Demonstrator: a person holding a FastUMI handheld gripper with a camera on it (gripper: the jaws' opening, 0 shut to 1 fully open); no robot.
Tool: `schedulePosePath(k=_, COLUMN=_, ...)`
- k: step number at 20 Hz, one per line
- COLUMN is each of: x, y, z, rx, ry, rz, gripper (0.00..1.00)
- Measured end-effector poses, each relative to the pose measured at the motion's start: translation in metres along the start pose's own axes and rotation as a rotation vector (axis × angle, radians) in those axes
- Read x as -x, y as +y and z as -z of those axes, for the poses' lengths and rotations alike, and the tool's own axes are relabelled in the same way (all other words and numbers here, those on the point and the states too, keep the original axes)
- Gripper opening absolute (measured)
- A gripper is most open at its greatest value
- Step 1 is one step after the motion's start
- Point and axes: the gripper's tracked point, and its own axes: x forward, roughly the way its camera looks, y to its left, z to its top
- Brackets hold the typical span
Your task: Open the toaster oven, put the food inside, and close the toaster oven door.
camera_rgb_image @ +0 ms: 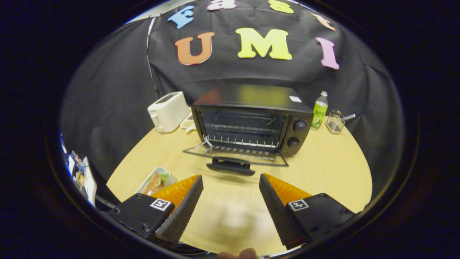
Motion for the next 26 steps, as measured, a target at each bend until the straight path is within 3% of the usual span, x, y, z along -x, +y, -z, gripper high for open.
schedulePosePath(k=2, x=-0.040, y=-0.014, z=-0.018, rx=-0.020, ry=-0.029, rz=0.059, gripper=1.00)
schedulePosePath(k=5, x=-0.083, y=-0.022, z=-0.004, rx=-0.048, ry=0.041, rz=0.096, gripper=1.00)
schedulePosePath(k=11, x=-0.087, y=-0.024, z=0.040, rx=-0.091, ry=0.155, rz=0.099, gripper=1.00)
schedulePosePath(k=14, x=-0.058, y=-0.014, z=0.039, rx=-0.093, ry=0.157, rz=0.062, gripper=1.00)
schedulePosePath(k=16, x=-0.030, y=0.000, z=0.033, rx=-0.064, ry=0.165, rz=0.001, gripper=1.00)
schedulePosePath(k=18, x=-0.006, y=0.029, z=0.033, rx=-0.066, ry=0.214, rz=-0.118, gripper=1.00)
schedulePosePath(k=21, x=0.016, y=0.082, z=0.037, rx=-0.182, ry=0.319, rz=-0.298, gripper=1.00)
schedulePosePath(k=26, x=0.009, y=0.154, z=0.066, rx=-0.339, ry=0.514, rz=-0.447, gripper=1.00)
